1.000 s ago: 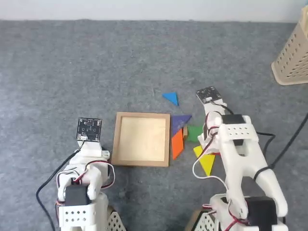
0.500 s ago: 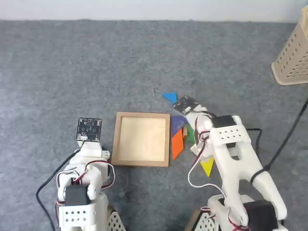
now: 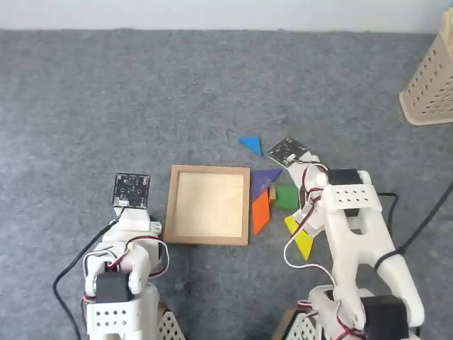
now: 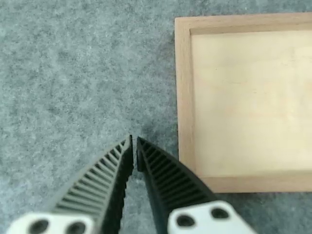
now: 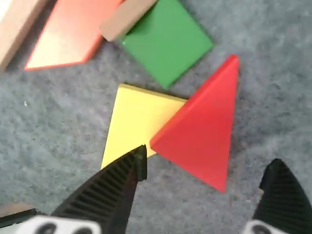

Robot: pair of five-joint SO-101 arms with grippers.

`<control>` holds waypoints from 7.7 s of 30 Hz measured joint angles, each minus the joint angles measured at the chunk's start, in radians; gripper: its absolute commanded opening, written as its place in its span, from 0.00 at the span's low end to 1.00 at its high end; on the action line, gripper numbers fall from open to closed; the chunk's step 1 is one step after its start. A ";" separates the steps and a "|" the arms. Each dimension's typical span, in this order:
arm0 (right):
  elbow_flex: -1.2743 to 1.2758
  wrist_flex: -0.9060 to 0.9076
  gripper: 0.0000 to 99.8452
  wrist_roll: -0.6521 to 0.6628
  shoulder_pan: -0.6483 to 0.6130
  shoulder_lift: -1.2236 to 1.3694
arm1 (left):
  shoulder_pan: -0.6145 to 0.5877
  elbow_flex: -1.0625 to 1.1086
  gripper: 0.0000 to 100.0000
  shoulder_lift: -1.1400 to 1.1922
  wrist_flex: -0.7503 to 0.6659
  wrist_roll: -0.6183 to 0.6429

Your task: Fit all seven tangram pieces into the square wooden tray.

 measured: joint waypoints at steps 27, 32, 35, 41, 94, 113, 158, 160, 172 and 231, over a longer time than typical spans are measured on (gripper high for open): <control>-0.003 -0.157 0.16 -0.044 0.015 0.172 | -0.002 0.000 0.02 0.000 0.000 0.000; -0.005 -0.158 0.15 -0.121 0.021 0.172 | -0.002 0.000 0.02 0.000 0.000 0.000; -0.005 -0.158 0.18 -0.150 0.021 0.172 | -0.002 0.000 0.02 0.000 0.000 0.000; -0.064 -0.097 0.30 -0.163 0.020 0.132 | -0.002 0.000 0.02 0.000 0.000 0.000; -0.147 -0.118 0.15 -0.213 0.051 0.373 | -0.002 0.000 0.02 0.000 0.000 0.000; -0.233 -0.054 0.23 -0.365 0.109 0.397 | -0.002 0.000 0.02 0.000 0.000 0.000; -0.606 -0.078 0.33 -0.586 0.083 0.706 | -0.002 0.000 0.02 0.000 0.000 0.000; -0.631 -0.066 0.32 -0.585 0.083 0.723 | -0.002 0.000 0.02 0.000 0.000 0.000; -0.652 -0.063 0.32 -0.698 0.081 0.747 | -0.002 0.000 0.02 0.000 0.000 0.000; -0.684 -0.038 0.33 -0.870 0.087 0.706 | -0.002 0.000 0.02 0.000 0.000 0.000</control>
